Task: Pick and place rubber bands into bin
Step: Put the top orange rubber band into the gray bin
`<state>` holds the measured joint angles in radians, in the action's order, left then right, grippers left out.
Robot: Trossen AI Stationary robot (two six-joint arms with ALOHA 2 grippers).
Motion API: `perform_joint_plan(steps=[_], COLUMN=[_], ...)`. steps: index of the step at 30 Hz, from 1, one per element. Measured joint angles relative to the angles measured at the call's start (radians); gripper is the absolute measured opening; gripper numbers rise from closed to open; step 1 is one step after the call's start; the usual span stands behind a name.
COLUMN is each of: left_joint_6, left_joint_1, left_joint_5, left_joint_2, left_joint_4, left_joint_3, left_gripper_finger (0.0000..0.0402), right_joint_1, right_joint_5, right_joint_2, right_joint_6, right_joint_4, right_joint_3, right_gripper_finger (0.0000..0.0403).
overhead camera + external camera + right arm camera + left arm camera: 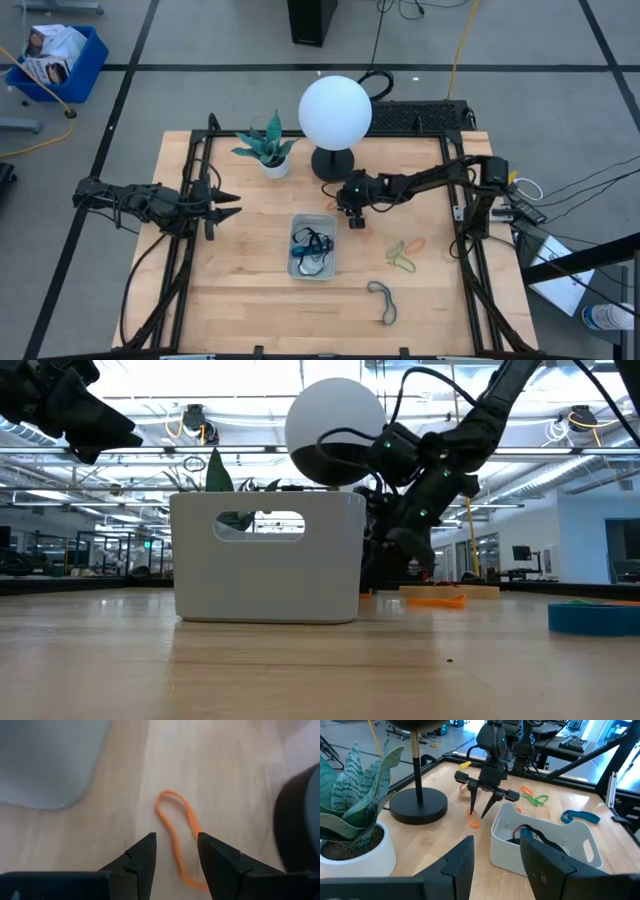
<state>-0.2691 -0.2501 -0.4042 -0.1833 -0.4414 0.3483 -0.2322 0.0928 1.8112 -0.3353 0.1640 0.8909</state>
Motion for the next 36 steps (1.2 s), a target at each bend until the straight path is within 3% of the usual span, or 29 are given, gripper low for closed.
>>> perform_joint_plan(steps=[6, 17, 26, 36], left_joint_6=[0.003, -0.001, -0.002, 0.001], left_joint_1=[0.0, 0.0, 0.0, 0.0], left_joint_5=[0.0, 0.0, 0.0, 0.0], left_joint_2=[0.0, 0.0, 0.0, 0.0], left_joint_4=[-0.002, -0.002, -0.002, -0.002], left_joint_3=[0.0, 0.0, 0.0, 0.0], left_gripper_finger=[0.0166, 0.0166, 0.0166, 0.0166], right_joint_1=[-0.009, -0.017, -0.022, -0.022], right_joint_5=[0.042, 0.048, 0.047, 0.012], right_joint_2=[0.004, 0.084, 0.08, 0.024], right_joint_6=[-0.002, 0.009, 0.006, 0.039], right_joint_4=[0.006, 0.038, 0.025, -0.01], right_joint_3=[0.0, 0.004, 0.003, -0.003], right_gripper_finger=[0.0134, 0.0084, 0.0009, 0.0002])
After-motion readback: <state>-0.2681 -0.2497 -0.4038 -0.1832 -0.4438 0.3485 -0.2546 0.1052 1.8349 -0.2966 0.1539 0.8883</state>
